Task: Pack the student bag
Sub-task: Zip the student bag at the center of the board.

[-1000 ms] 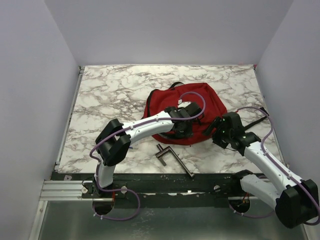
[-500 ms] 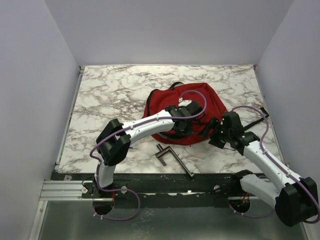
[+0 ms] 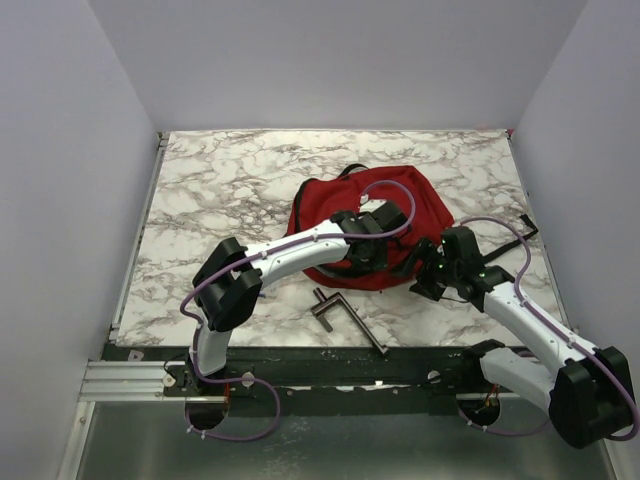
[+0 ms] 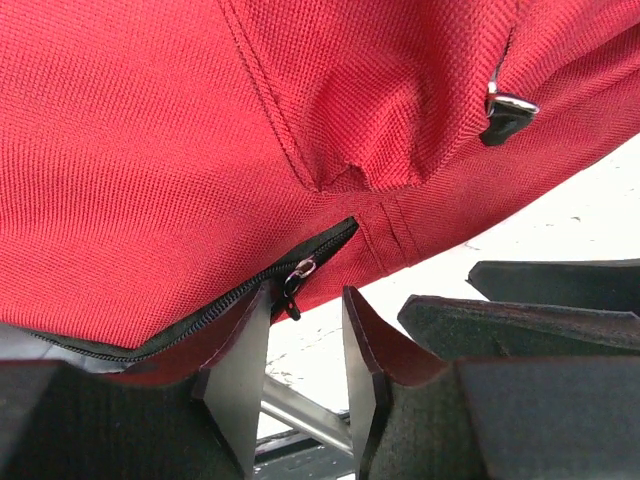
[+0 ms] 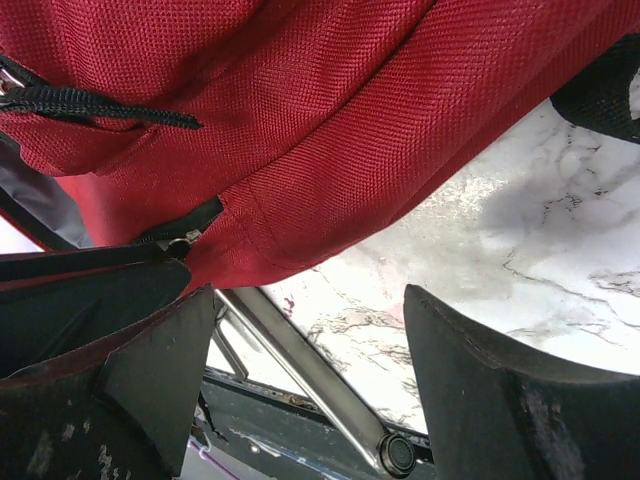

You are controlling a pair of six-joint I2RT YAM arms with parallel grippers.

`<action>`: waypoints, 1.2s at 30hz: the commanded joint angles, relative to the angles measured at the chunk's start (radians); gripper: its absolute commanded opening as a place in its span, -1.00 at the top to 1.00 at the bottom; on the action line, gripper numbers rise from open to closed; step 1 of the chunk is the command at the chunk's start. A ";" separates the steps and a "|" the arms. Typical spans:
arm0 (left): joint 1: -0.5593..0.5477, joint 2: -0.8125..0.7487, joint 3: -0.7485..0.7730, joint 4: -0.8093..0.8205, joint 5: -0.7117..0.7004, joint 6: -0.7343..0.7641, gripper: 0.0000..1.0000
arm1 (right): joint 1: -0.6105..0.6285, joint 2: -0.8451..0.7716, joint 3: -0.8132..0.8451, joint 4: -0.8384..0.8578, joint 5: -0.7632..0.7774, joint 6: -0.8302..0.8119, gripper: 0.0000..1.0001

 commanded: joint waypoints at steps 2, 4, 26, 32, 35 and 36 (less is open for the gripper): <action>0.001 0.008 -0.019 0.011 -0.009 0.020 0.38 | -0.006 0.009 -0.005 0.030 -0.022 0.027 -0.60; 0.003 0.006 -0.019 0.016 -0.012 0.024 0.48 | -0.005 0.013 -0.008 0.035 -0.022 0.031 -0.59; -0.020 -0.137 -0.195 0.092 -0.041 0.067 1.00 | 0.009 0.198 -0.131 0.369 0.097 0.310 -0.50; -0.010 -0.142 -0.195 0.056 -0.164 0.134 1.00 | 0.012 0.292 -0.149 0.521 0.349 0.306 0.78; 0.024 -0.189 -0.235 0.048 -0.259 0.174 1.00 | -0.011 0.269 -0.138 0.461 0.432 0.259 0.99; 0.046 -0.216 -0.264 0.050 -0.274 0.179 1.00 | -0.042 0.254 -0.139 0.452 0.429 0.233 1.00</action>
